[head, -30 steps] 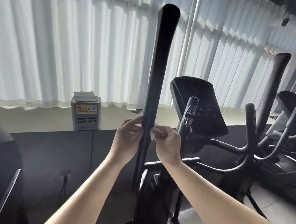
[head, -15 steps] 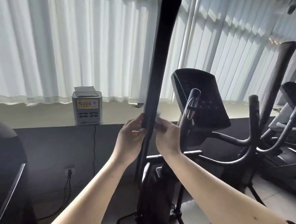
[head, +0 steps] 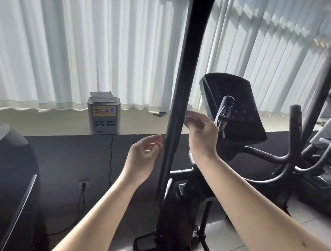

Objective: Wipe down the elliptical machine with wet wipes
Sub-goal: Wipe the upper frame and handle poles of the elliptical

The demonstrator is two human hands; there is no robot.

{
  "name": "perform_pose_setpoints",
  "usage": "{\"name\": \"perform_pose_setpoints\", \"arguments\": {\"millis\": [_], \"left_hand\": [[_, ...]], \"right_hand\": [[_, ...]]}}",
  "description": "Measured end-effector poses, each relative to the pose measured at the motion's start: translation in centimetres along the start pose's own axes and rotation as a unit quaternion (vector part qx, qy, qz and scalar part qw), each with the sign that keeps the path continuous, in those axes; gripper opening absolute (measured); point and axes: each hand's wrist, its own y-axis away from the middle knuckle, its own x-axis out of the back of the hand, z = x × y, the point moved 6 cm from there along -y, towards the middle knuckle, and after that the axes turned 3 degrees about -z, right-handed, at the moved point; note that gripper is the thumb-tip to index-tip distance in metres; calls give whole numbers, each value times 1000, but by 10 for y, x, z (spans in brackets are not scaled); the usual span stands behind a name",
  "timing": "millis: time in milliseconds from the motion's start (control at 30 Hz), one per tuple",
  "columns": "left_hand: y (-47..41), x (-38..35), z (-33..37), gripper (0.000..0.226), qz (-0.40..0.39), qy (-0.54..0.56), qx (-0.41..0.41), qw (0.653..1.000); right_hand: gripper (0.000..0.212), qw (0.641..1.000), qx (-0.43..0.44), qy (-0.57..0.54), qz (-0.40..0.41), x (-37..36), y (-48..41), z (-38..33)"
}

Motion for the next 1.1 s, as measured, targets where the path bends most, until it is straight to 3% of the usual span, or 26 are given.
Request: {"name": "perform_pose_setpoints", "arguments": {"millis": [100,233,433,567,700,833,933,1000,1100], "left_hand": [[-5,9,2,11,19,6,1,1000],[-13,20,12,13,46,17,-9,999],[-19,14,19,11,41,6,-17,999],[-20,9,22,14,20,1,-11,1000],[-17,8,36,12,23,11,-28,999],[-9,2,51,22,-10,30,-64,997],[-4,-2,63,16,-31,43,-95,994],[-5,3,64,6,6,47,-105,993],[-16,15,58,12,75,52,-94,991]], "right_hand": [[21,995,-56,-76,-23,-5,-17,6],[24,990,-74,-84,-88,-17,-28,8],[18,987,-85,88,-104,0,6,59],[22,994,-61,83,-31,6,4,40],[22,995,50,59,65,7,15,-12],[22,991,113,70,19,-10,52,-38],[26,992,97,70,-51,-24,62,-36],[32,991,79,83,-73,-26,59,-33],[41,993,63,84,-51,-19,53,-28]]}}
